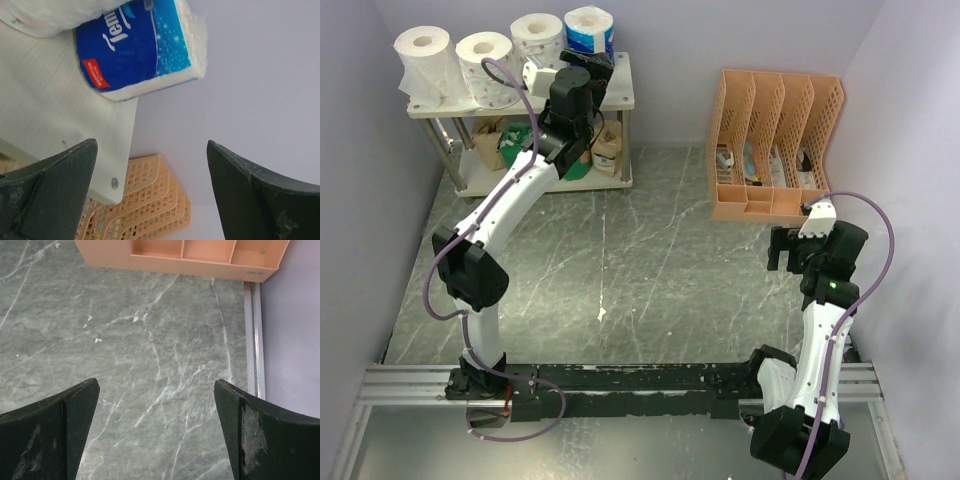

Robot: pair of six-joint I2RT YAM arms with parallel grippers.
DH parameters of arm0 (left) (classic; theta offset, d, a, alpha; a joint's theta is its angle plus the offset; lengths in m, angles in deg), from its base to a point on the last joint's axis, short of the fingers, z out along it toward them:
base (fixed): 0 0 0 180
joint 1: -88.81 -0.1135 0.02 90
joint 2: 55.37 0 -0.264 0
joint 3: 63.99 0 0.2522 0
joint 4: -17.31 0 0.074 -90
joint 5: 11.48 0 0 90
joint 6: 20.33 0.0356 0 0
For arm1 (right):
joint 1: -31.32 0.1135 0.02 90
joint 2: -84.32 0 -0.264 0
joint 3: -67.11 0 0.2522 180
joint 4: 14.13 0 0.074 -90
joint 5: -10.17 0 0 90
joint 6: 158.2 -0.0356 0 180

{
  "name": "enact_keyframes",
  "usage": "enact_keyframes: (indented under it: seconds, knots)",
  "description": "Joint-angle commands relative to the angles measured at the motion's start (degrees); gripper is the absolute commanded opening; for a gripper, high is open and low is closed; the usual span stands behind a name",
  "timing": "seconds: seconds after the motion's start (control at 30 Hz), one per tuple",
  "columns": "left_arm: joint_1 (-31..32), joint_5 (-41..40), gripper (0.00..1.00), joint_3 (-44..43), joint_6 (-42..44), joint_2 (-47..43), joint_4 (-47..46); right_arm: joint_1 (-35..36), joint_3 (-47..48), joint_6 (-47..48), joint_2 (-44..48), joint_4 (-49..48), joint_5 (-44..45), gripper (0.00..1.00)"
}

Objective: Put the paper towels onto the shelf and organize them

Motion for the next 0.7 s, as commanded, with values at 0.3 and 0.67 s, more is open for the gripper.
enact_keyframes:
  seconds: [0.3,0.67]
  knots:
    - [3.4,10.6,1.0,14.0,5.0,-15.6,-14.6,-0.5,0.4,-1.3,1.2,-1.0,0.0,1.0]
    - [9.4,23.6,1.0,23.3,51.3,-24.7,-12.8,-0.5,-0.6,-2.0,2.9,-1.8,-0.6,1.0]
